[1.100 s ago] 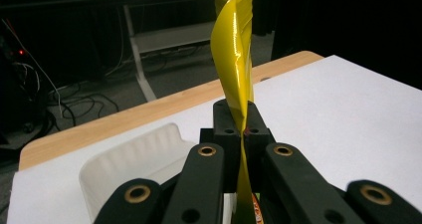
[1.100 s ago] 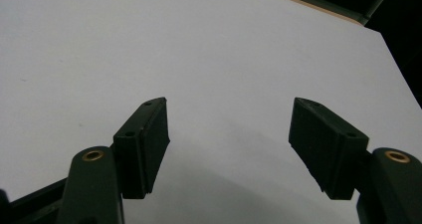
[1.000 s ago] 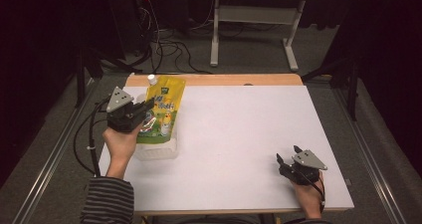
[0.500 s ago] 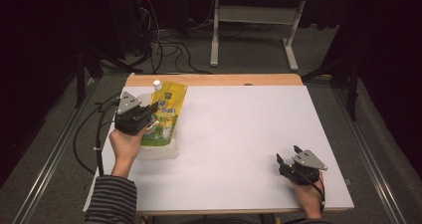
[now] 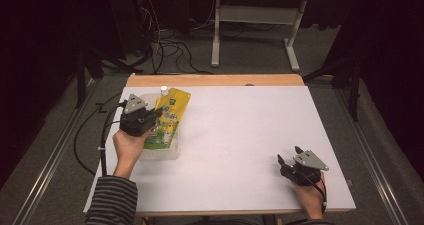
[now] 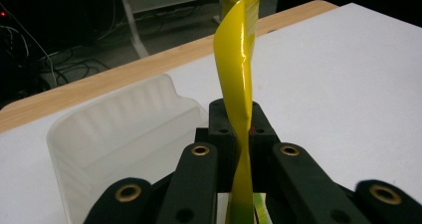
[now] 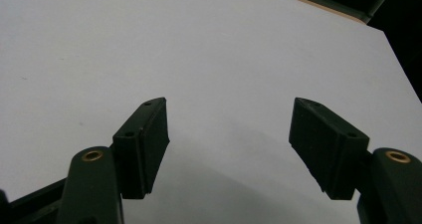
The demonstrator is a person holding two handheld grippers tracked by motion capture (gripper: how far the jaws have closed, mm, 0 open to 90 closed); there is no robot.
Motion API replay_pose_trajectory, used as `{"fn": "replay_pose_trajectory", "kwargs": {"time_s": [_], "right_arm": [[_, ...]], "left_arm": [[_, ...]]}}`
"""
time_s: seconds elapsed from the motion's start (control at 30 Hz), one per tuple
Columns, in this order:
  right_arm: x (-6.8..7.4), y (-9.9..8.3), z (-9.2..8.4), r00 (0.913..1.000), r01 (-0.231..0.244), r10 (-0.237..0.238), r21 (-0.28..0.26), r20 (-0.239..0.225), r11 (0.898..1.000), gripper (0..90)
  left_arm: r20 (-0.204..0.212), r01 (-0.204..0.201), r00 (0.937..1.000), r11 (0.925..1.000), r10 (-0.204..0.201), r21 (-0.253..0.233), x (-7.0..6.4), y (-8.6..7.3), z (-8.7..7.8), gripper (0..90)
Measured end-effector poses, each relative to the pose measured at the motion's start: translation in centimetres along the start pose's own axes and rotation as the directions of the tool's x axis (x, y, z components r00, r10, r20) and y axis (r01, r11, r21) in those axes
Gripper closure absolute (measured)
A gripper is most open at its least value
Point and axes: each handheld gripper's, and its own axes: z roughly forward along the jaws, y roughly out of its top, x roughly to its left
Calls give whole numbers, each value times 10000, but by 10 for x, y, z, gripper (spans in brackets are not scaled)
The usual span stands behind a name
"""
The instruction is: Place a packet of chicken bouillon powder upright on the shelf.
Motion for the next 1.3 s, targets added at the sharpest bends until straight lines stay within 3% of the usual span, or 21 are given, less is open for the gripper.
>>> {"fn": "replay_pose_trajectory", "kwargs": {"time_s": [0.37,0.57,0.67,0.8,0.9,1.03,1.3], "right_arm": [[1,0,0,10000,35,-35,26,58,10000,322],[1,0,0,10000,51,-51,43,62,10000,322],[1,0,0,10000,52,-52,53,79,10000,322],[1,0,0,10000,53,-53,43,76,10000,322],[1,0,0,10000,49,-49,44,81,10000,322],[1,0,0,9999,49,-49,50,91,10000,322],[1,0,0,10000,43,-43,47,86,10000,321]], "left_arm": [[43,436,9990,9961,-441,771,7,0,-6,835],[212,656,9974,9863,-695,1511,11,5,-8,827],[507,848,9941,9793,-956,1839,13,8,-9,825],[414,729,9957,9755,-832,2074,13,10,-9,835],[424,624,9965,9770,-725,2041,12,9,-9,856],[299,683,9968,9840,-742,1644,12,4,-9,879],[-120,585,9982,9981,-583,180,7,-9,-13,891]]}}
